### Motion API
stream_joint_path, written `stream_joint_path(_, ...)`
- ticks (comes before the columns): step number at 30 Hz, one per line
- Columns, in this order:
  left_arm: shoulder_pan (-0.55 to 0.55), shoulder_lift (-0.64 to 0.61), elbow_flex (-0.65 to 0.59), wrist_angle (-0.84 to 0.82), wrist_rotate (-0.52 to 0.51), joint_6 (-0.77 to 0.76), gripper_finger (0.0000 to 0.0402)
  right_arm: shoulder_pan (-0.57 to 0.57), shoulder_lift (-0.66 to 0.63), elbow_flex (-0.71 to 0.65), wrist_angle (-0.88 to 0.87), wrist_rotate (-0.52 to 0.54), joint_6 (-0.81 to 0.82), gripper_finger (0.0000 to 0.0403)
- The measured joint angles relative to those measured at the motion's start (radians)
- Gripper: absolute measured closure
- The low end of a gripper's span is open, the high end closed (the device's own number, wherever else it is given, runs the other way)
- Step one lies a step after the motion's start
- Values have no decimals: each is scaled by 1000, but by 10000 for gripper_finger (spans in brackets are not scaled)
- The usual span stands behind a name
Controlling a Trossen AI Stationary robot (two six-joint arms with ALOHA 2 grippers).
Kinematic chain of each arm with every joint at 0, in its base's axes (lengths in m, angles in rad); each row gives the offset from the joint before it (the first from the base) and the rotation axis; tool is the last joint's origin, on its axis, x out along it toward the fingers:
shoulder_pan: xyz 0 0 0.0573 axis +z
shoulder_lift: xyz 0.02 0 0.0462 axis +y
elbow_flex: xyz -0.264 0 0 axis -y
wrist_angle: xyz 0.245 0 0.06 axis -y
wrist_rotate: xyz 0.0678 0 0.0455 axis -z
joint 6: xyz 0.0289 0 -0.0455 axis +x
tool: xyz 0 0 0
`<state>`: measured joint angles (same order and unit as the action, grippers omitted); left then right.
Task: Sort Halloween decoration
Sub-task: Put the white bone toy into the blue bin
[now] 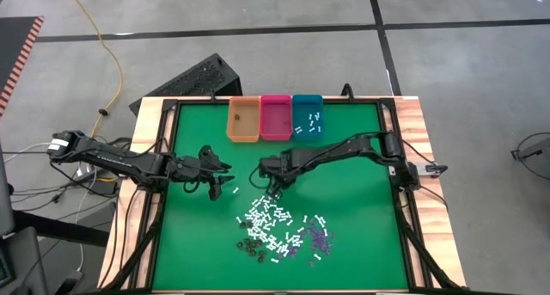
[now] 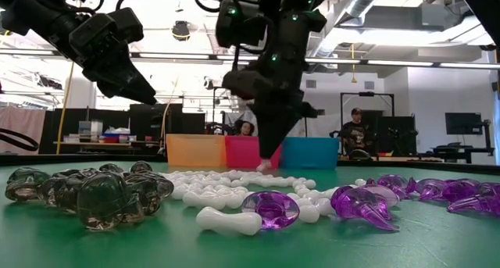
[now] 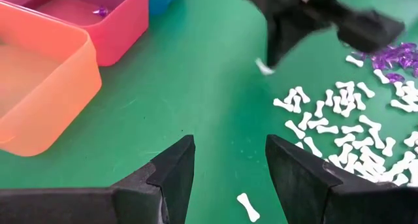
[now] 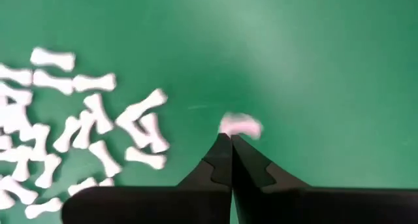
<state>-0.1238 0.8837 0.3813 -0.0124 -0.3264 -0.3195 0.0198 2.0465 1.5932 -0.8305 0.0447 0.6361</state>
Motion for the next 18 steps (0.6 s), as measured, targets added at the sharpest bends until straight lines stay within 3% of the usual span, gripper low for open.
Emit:
stream_joint_path(14, 0, 0, 0, -5, 1, -8, 223, -255, -186, 2, -126, 42, -212, 375)
stream_joint_path(18, 0, 0, 0, -6, 1, -8, 223, -247, -195, 3, -128, 34, -442, 348)
